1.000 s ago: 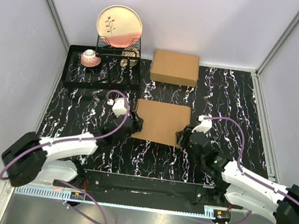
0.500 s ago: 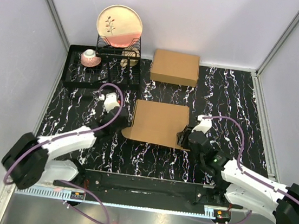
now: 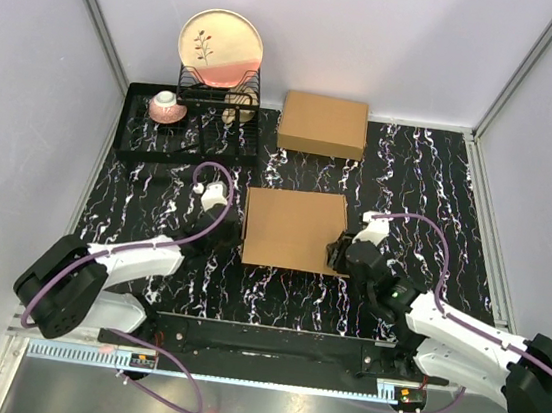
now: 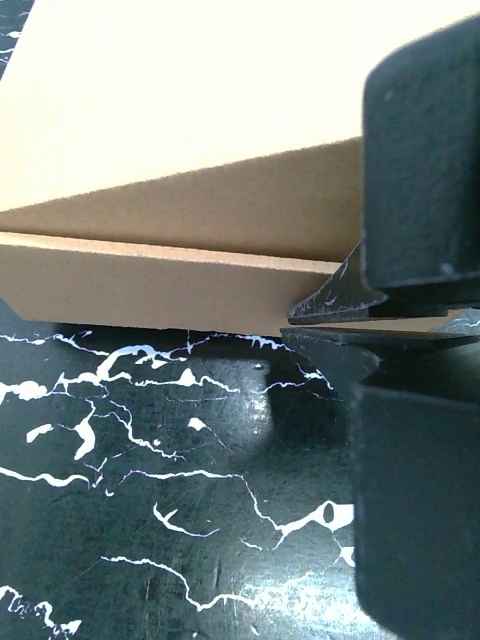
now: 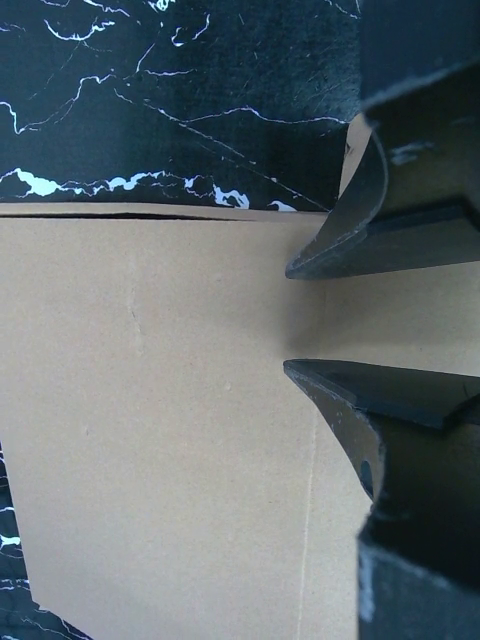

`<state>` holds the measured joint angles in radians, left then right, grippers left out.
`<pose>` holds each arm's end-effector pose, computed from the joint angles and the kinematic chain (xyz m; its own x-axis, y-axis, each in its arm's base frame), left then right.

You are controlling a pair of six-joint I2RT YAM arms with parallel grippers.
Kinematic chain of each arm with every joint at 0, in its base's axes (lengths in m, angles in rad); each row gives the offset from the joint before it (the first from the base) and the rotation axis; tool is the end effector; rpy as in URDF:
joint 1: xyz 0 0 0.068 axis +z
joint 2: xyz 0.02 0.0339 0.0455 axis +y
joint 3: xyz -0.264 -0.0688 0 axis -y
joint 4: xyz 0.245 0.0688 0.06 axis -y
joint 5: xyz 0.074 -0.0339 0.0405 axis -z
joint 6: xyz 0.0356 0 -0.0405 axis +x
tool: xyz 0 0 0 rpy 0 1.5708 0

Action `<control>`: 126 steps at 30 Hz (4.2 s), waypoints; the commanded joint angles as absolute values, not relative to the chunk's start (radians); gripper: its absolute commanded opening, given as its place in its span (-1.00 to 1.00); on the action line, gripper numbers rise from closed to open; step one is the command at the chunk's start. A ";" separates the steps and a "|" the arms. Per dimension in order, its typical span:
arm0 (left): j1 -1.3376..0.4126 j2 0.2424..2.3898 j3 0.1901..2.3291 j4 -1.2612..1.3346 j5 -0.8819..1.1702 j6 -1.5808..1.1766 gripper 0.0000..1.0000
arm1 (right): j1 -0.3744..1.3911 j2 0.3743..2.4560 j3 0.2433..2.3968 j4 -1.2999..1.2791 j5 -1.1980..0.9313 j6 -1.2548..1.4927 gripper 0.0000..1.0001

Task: Fold the paper box

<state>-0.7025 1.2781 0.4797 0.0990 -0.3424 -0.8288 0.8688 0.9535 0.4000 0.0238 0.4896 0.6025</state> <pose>0.1909 -0.1460 0.1634 -0.6361 -0.3712 -0.6764 -0.0834 0.9046 -0.4180 0.1407 0.1405 0.1978 -0.5022 0.1807 -0.8457 -0.1544 0.9435 0.2933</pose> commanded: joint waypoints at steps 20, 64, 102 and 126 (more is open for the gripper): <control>-0.687 0.904 0.417 -0.025 -0.414 -0.877 -0.57 | 0.873 0.988 0.417 0.055 0.465 0.606 -0.14; -0.698 1.454 0.430 0.583 0.149 -0.934 -0.77 | 0.873 1.072 0.388 0.095 0.442 0.626 -0.16; -0.689 1.170 0.377 0.330 -0.204 -0.769 -0.41 | 0.440 0.961 0.329 0.358 -0.062 0.620 0.09; -0.660 1.146 0.472 0.106 -0.486 -0.859 0.20 | 0.440 1.166 0.500 0.202 0.083 0.534 0.36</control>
